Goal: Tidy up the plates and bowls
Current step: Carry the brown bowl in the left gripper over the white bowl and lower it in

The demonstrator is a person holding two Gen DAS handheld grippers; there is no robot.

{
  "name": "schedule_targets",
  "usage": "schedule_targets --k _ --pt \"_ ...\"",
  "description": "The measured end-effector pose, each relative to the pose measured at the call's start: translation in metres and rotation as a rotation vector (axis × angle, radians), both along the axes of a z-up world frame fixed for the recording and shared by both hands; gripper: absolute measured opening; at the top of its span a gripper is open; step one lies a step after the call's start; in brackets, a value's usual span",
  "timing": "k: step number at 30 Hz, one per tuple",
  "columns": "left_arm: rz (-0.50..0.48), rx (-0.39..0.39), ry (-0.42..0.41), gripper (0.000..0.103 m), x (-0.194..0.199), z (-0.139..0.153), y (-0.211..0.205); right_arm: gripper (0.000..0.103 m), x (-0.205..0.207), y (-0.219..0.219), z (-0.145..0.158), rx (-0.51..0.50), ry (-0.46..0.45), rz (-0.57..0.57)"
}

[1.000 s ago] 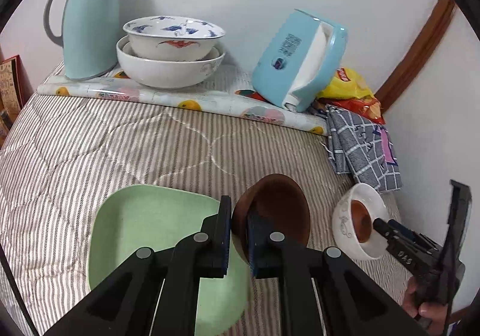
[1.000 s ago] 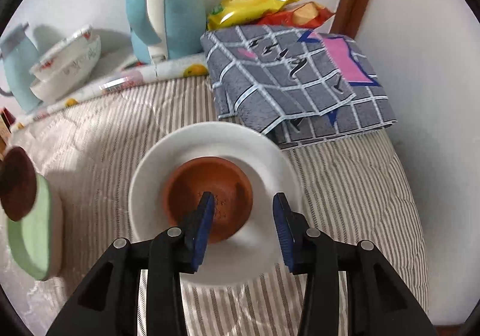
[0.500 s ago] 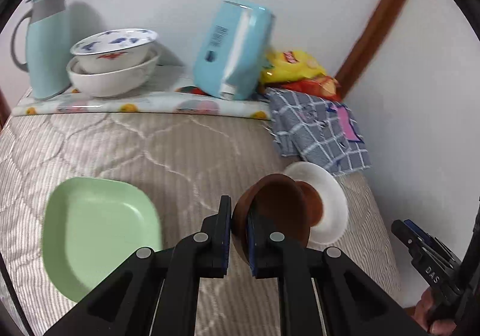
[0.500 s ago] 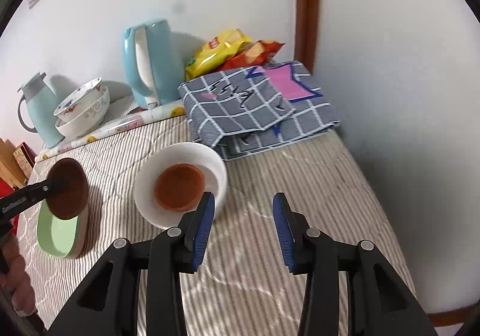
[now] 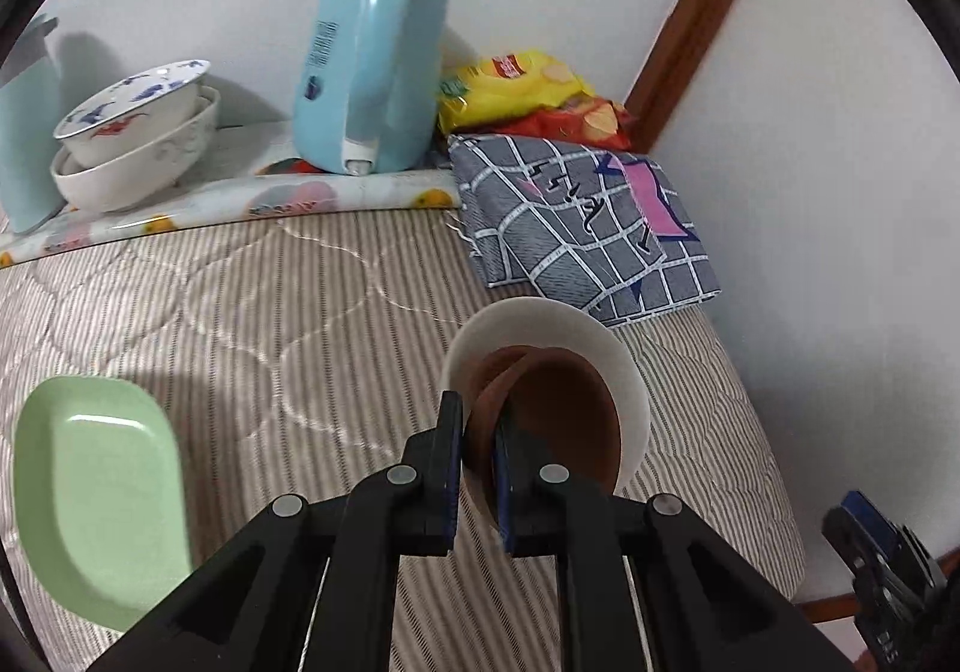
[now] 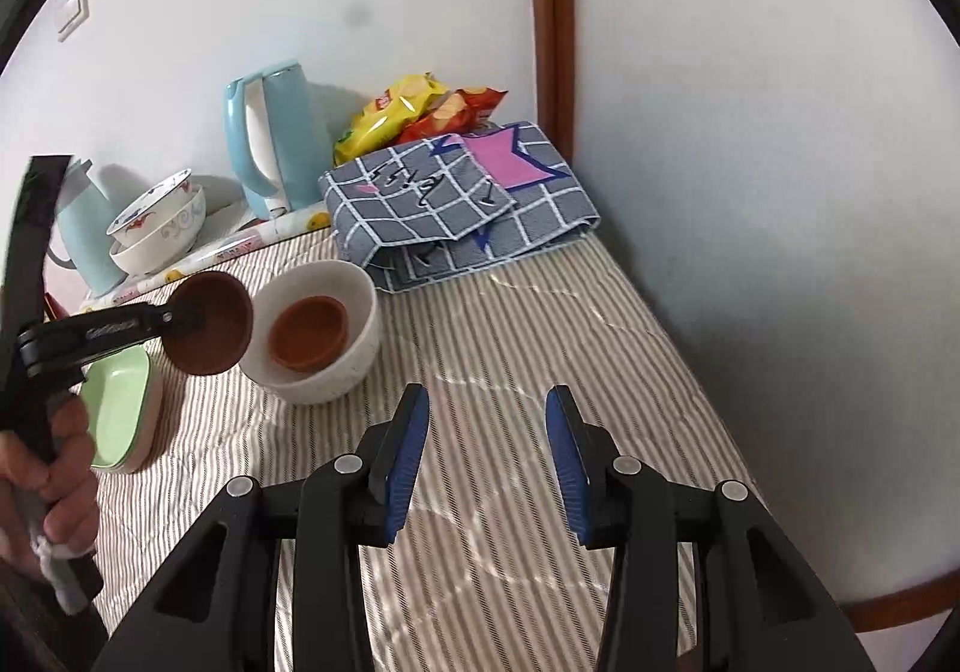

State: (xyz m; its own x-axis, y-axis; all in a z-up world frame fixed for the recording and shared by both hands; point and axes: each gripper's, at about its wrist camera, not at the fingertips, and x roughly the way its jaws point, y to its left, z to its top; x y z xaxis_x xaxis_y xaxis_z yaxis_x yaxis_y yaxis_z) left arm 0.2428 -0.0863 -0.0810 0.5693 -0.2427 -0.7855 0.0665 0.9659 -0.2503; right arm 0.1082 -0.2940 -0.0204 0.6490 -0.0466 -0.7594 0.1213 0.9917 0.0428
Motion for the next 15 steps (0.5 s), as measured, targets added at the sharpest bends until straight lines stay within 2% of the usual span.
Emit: schedule_targets --k 15 --pt "0.01 0.009 0.061 0.01 0.041 -0.032 -0.026 0.04 -0.004 -0.02 -0.018 0.031 0.022 -0.023"
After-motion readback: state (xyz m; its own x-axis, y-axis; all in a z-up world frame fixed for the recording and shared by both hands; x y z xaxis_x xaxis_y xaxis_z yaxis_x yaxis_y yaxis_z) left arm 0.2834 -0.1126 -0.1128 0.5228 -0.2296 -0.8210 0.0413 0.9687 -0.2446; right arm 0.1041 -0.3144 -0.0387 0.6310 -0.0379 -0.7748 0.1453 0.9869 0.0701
